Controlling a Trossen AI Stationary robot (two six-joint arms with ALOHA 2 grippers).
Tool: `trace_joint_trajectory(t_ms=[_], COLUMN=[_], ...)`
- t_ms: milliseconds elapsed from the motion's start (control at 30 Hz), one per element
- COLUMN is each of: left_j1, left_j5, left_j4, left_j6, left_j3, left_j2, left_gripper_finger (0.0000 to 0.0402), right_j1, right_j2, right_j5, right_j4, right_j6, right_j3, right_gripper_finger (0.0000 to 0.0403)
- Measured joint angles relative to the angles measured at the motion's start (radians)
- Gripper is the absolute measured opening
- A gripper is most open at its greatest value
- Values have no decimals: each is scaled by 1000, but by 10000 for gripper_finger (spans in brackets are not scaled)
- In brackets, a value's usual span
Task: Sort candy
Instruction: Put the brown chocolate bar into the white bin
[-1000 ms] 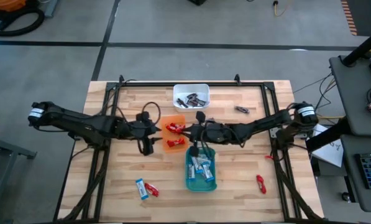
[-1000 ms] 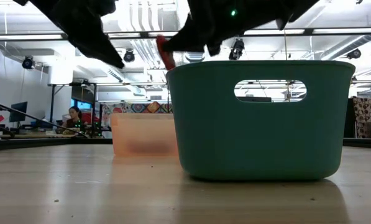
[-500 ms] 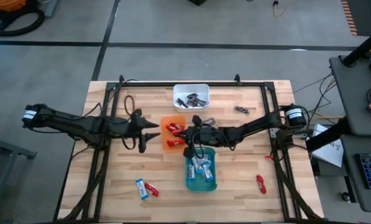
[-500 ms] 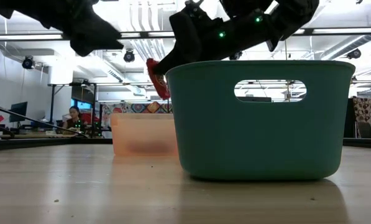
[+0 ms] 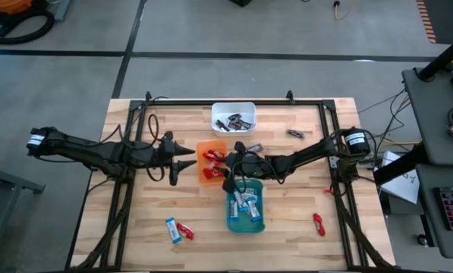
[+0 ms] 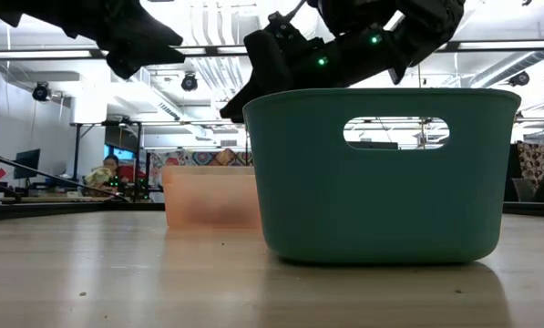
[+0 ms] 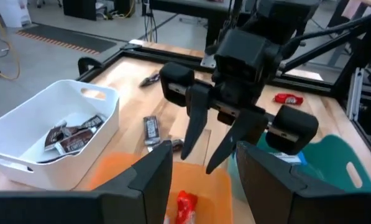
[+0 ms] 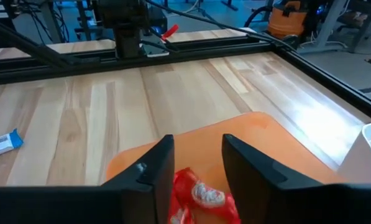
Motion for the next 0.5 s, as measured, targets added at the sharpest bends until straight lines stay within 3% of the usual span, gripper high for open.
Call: trace_joint_trajectory(t_ms=[233, 500], left_j1=[0, 0], left_j5=[3, 3], left_j4=[1, 1], left_j6=[-20, -28], left_j3=[0, 0], left_j2=[18, 46], left_gripper_finger=[162, 162], right_j1=[0, -17], right_j2=[-75, -309], right_j5=[0, 0], right_j4=[-113, -575], right_j6=[2, 75], right_j3=[0, 0], right_gripper_finger=[153, 138])
